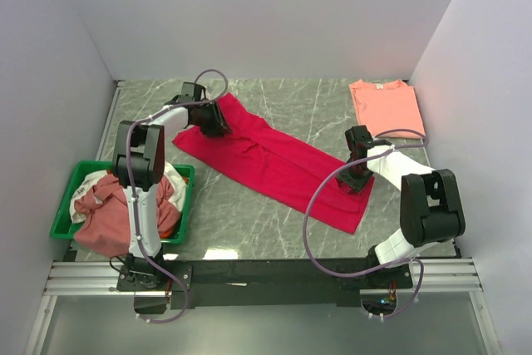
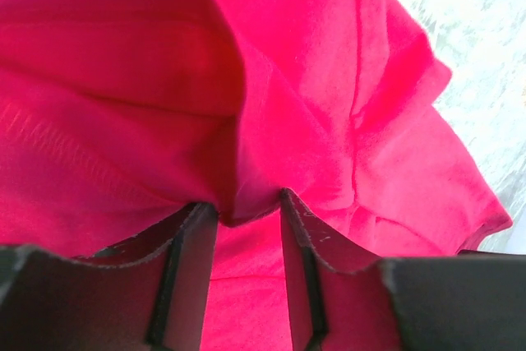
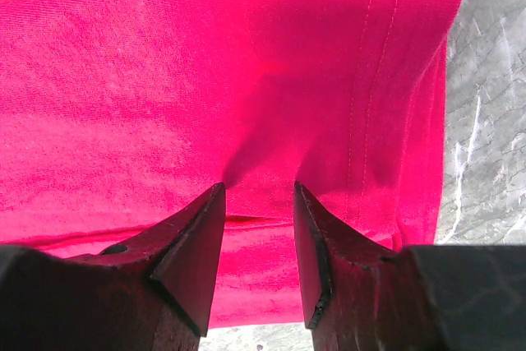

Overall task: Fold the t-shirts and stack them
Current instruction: Fold the tshirt

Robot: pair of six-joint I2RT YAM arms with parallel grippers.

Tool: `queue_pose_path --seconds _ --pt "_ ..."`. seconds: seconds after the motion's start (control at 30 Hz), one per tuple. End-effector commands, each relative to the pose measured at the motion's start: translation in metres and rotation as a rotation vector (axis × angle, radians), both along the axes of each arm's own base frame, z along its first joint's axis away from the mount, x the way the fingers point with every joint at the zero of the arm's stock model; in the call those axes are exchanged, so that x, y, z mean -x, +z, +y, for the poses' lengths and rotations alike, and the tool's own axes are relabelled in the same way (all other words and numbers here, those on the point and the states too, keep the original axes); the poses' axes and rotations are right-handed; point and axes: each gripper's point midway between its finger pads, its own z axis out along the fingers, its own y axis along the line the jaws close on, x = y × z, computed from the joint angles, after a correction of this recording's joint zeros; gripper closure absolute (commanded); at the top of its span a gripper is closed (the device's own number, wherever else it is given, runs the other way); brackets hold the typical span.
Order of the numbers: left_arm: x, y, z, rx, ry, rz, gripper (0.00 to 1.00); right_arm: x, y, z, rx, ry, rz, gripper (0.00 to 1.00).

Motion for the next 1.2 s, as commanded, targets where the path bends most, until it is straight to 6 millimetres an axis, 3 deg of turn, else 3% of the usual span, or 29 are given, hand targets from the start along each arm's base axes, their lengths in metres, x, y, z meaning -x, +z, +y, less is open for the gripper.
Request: queue_pose_path --seconds 0.0,0.17,0.3,0.53,0.97,1.17 --pt "-0.008 0.012 -0.004 -0.007 -0.005 -0.036 0.60 -0.009 0.008 -0.004 0.014 -0.017 -0.037 0.54" --pt "-0.004 0.019 0.000 -0.022 0.024 -0.036 0.67 -0.010 0.005 -0.004 0.013 -0.020 -0.033 0.54" --pt "-0.001 0.019 0.003 -0.036 0.033 -0.017 0.80 -0.010 0.005 -0.004 0.014 -0.017 -0.029 0.54" --pt "0.004 0.042 0.011 -0.076 0.045 -0.016 0.83 -0.010 0.005 -0.005 0.016 -0.017 -0.028 0.54" --pt "0.023 0.053 0.012 -0.077 0.024 0.029 0.80 -0.008 0.001 -0.009 0.026 -0.024 -0.018 0.54" --pt "0.035 0.059 0.010 -0.058 0.008 0.047 0.67 -0.007 0.001 -0.010 0.025 -0.028 -0.021 0.54"
